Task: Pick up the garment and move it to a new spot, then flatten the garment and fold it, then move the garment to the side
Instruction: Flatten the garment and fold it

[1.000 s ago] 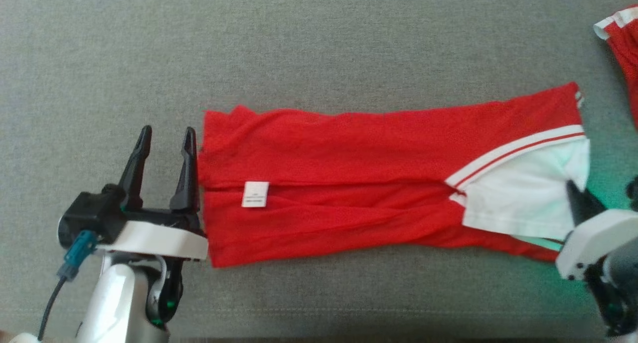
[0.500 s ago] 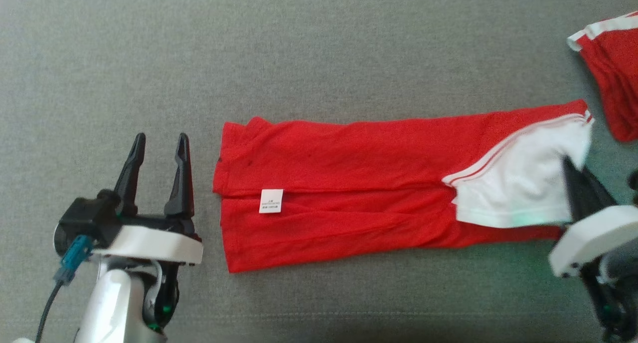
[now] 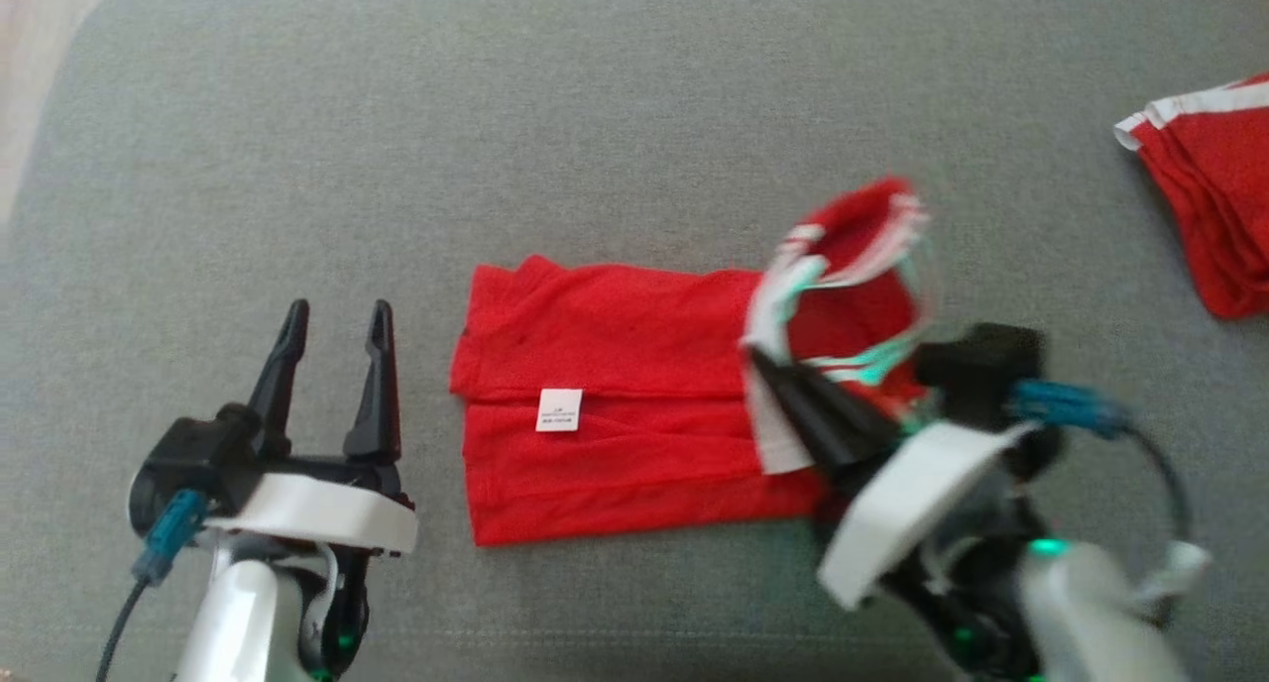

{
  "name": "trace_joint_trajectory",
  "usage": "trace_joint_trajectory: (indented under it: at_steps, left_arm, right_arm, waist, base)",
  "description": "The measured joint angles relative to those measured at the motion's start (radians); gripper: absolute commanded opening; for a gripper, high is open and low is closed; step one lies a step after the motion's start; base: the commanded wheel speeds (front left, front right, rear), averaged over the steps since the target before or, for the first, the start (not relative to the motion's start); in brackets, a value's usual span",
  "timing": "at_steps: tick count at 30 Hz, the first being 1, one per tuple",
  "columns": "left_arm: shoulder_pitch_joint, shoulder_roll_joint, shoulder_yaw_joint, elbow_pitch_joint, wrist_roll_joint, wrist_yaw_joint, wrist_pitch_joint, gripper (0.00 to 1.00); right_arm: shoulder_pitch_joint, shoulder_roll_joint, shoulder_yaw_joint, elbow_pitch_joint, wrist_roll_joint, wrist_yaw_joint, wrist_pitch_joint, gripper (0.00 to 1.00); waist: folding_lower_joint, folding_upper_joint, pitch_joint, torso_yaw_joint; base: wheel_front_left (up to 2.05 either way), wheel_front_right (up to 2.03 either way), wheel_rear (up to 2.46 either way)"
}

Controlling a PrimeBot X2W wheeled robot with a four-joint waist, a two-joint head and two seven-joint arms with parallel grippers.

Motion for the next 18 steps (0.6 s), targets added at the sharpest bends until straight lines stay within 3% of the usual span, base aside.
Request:
trace_joint_trajectory:
  at_steps: [10,18]
  left_arm:
    - [0.0,-0.005,-0.035,0.026,-0.001,-0.008,0.0,1.0]
    - [-0.006,-0.009,-0.047,0.027,-0.011,-0.008,0.0,1.0]
  right_arm:
    - [-0.133,0.006,0.246,0.287,0.121,0.0,-0.112,0.0]
    - [-0.254,0.005,0.342,0.483,0.219,0.0,-0.228,0.0]
  waist:
    - [0.0,0.0,-0.002,0.062]
    - [0.0,0.0,0.045,0.092]
  base:
    - [0.0,0.0,0.0]
    - [0.0,0.0,0.0]
